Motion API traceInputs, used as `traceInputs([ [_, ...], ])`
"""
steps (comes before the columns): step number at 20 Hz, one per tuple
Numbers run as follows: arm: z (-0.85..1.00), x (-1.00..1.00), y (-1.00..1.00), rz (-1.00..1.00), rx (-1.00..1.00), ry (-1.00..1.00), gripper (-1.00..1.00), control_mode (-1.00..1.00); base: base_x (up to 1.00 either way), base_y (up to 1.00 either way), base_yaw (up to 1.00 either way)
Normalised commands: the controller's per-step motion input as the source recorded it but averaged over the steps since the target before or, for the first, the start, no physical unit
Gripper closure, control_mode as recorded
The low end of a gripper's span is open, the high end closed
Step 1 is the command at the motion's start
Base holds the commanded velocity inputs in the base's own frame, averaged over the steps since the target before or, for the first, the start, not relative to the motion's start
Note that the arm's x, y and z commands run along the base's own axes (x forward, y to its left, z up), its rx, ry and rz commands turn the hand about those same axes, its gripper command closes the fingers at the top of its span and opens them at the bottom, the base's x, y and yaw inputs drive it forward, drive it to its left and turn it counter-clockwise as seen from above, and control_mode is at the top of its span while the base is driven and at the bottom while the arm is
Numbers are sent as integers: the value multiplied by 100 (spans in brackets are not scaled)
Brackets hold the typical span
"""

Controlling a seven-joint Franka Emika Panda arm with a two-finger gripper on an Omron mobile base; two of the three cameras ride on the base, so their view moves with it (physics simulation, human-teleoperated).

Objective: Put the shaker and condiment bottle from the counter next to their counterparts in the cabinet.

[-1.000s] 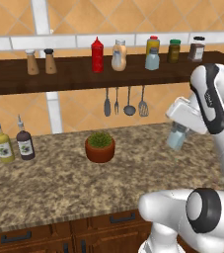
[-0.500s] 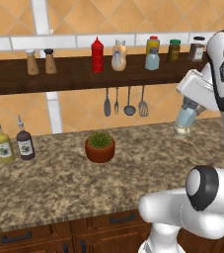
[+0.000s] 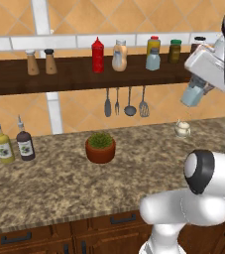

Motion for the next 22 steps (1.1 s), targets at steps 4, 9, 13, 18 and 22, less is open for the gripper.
traceInputs([
  [4, 100, 0, -33, 0, 0, 0, 100, -100, 0, 0, 0],
  [9, 91, 2, -33, 1, 0, -1, 100, -100, 0, 0, 0],
  [13, 2, 3, -2, 3, 0, 0, 100, -100, 0, 0, 0],
  [18, 10, 67, -41, 4, -1, 2, 100, -100, 0, 0, 0],
  [22, 11, 95, -51, 4, -1, 8, 100, -100, 0, 0, 0],
])
